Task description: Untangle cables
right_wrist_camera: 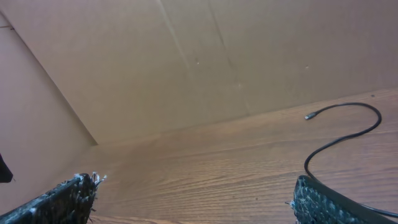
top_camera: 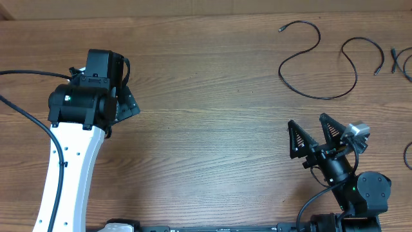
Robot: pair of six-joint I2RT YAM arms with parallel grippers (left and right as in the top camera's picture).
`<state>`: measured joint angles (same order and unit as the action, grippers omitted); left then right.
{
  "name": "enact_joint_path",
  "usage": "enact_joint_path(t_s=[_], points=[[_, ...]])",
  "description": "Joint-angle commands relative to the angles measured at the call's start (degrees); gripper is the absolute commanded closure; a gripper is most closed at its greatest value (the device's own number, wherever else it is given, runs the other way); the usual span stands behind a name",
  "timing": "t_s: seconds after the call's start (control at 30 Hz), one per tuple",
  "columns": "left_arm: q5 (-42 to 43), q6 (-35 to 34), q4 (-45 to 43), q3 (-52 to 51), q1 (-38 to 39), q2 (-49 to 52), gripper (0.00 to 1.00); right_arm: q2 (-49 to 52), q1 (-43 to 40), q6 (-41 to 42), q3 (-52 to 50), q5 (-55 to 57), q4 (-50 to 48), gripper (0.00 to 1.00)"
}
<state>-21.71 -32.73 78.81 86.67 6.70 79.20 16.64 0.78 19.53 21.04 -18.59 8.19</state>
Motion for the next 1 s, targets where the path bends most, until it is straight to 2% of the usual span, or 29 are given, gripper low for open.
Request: enact_joint_path(t_s=[0.0,0.53,0.73,0.87,0.97], points=[[-0.7,-0.9,0.0,-0.2,0.0,0.2,0.00,-0.6,-0.2,0.2,-0.4,0.4,-0.1,0.00],[-0.7,-0.9,0.0,-0.2,0.0,0.2,0.01,-1.4,-0.2,-0.1,-0.4,0.5,3.3,0.00],[-0.7,-0.9,0.0,-0.2,0.0,0.2,0.01,-10.0,-0.2,-1.2,-1.2,3.6,7.4,0.00],[-0.7,-0.9,0.0,-0.2,0.0,0.2,0.01,-15.9,-0.2,-2.5,-4.2,4.0,5.8,0.00],[-0.7,-0.9,0.0,-0.2,0.0,0.2,0.00,-16.5,-0.2,-2.4,-6.8,3.9,2.4,0.00]])
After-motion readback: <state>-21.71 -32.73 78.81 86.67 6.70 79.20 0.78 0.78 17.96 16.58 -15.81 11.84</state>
